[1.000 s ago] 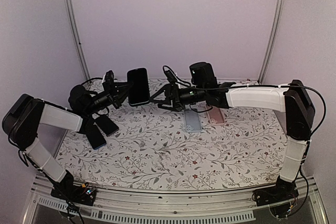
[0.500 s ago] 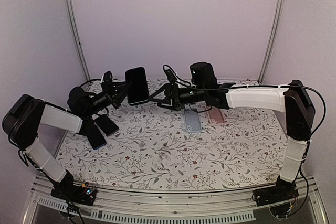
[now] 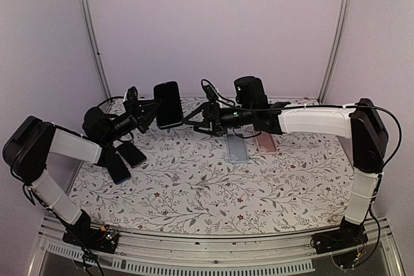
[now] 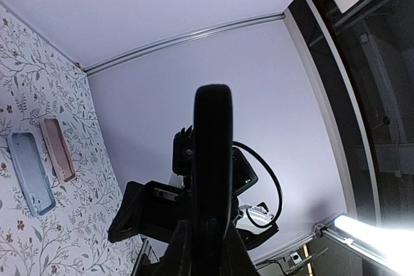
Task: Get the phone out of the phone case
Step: Move the bottom right corner of the phone case to itself.
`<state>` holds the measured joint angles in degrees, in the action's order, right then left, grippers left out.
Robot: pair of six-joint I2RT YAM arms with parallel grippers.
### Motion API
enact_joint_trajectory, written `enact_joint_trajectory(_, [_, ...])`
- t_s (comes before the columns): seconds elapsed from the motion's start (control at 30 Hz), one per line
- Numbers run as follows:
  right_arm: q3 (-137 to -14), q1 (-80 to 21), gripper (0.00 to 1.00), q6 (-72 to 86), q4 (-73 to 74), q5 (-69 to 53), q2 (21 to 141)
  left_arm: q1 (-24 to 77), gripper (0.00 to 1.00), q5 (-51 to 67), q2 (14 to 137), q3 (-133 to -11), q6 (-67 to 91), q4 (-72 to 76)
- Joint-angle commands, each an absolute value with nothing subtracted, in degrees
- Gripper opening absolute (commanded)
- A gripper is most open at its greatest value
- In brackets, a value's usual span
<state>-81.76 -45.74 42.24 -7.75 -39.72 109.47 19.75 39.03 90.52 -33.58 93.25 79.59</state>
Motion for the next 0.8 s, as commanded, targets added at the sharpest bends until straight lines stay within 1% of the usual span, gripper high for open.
enact_joint_trajectory(0.0, [-79.3, -45.0, 0.89, 41.6, 2.2, -34.5, 113.2, 20.6, 0.00, 37.7, 86.8, -37.0, 97.6, 93.5])
enact_joint_trajectory(0.43, [-79.5, -45.1, 0.89, 41.2, 2.4, -33.5, 114.0, 23.4, 0.00, 37.4, 86.9, -38.6, 96.1, 91.3])
enact_joint_trajectory(0.53, [-79.5, -45.0, 0.89, 41.7, 0.6, -34.5, 113.5, 23.8, 0.00, 37.4, 87.2, -38.4, 95.8, 91.0])
enact_joint_trajectory(0.63, [-79.0, -45.0, 0.89, 42.7, -4.5, -36.7, 112.8, 23.8, 0.00, 37.4, 87.4, -37.7, 95.5, 90.9])
enact_joint_trajectory(0.77, [-80.1, -45.0, 0.89, 43.9, -6.5, -38.8, 112.4, 24.0, 0.00, 37.6, 87.8, -37.5, 95.4, 91.3])
